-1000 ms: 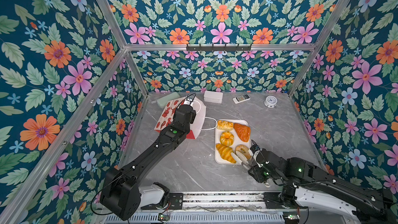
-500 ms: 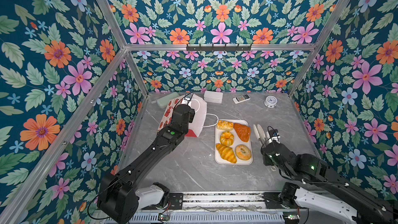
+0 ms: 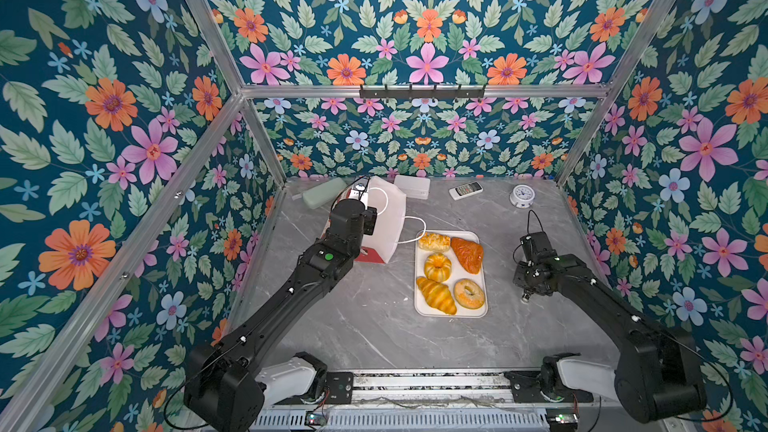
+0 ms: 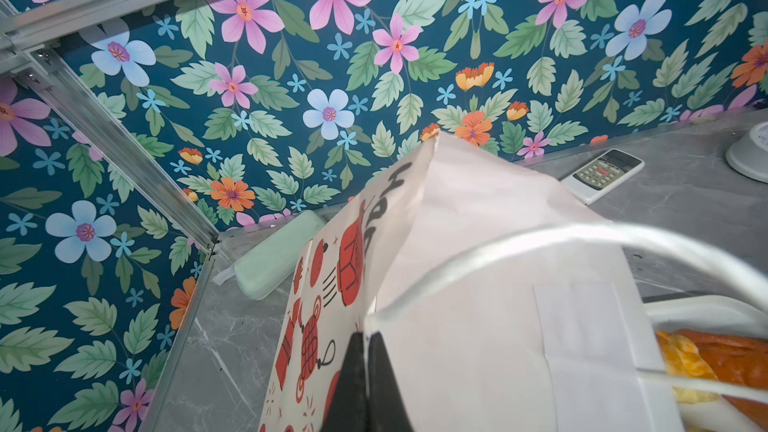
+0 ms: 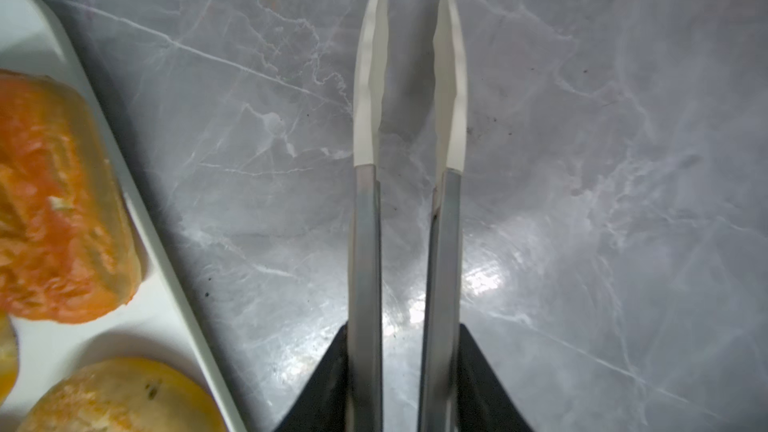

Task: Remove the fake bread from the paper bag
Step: 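Draw the right tongs back from the tray while the left gripper lifts the bag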

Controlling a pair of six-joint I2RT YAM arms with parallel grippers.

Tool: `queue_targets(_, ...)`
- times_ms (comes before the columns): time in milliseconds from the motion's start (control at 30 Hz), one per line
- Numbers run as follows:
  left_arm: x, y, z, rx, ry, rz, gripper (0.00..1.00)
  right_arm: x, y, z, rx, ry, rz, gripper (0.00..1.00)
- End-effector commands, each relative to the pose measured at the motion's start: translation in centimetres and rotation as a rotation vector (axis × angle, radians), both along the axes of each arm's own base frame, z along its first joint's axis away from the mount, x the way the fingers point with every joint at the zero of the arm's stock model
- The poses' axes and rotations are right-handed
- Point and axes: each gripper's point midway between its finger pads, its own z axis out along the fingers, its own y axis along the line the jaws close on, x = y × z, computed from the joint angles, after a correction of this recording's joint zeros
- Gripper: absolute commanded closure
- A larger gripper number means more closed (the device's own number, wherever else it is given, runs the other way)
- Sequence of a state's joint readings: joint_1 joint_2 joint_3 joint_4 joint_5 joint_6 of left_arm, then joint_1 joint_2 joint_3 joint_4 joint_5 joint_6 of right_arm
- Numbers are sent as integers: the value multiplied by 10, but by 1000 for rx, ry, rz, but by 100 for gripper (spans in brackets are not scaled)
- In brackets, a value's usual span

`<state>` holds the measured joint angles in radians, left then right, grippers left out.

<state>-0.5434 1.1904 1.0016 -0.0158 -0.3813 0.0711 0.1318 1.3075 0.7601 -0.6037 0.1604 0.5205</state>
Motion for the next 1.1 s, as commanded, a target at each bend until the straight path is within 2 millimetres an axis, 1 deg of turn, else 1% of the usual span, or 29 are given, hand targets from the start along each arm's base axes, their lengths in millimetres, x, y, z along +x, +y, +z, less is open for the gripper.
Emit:
queue_targets(0, 0, -6, 6, -47, -18, -25, 100, 25, -6, -13, 48, -38, -61, 61)
queue_targets(67, 0, -8, 6, -50, -13, -35, 100, 26, -7, -28, 105, 36, -88, 60)
queue_targets(133, -1, -9, 8, -58, -14, -44, 100, 31, -6, -32, 113, 68, -84, 56)
queue_targets(167, -1, -10, 10, -65, -17, -48, 100, 31, -6, -33, 114, 69, -88, 50)
queue_targets(233, -2, -11, 13, -81, -21, -57, 100, 33, -5, -33, 125, 57, -99, 29)
queue_targets(267, -3, -13, 15, -90, -23, -63, 100, 34, -5, -33, 129, 49, -102, 22)
queue_targets(300, -4, -14, 16, -101, -23, -68, 100, 33, -5, -33, 132, 42, -109, 15)
queue_targets(367, -5, -18, 16, -129, -16, -86, 100, 32, -5, -32, 135, 21, -117, 9)
queue_targets(500, -8, -26, 19, -212, 9, -116, 100, 22, -11, -21, 122, -52, -144, 7)
queue_targets(667, -9, -31, 32, -367, 8, -117, 100, 12, -11, -8, 119, -96, -131, 6)
queue_targets(733, -9, -37, 38, -426, 10, -133, 100, 9, -12, -4, 116, -102, -126, 6)
queue_targets(867, -8, -47, 49, -499, 25, -166, 100, 11, -12, -1, 110, -118, -113, 6)
queue_targets(967, -6, -58, 47, -560, 68, -189, 100, 14, -11, -2, 113, -118, -102, 6)
queue_targets(1067, -5, -69, 38, -619, 125, -214, 100, 19, -8, -5, 126, -116, -90, 6)
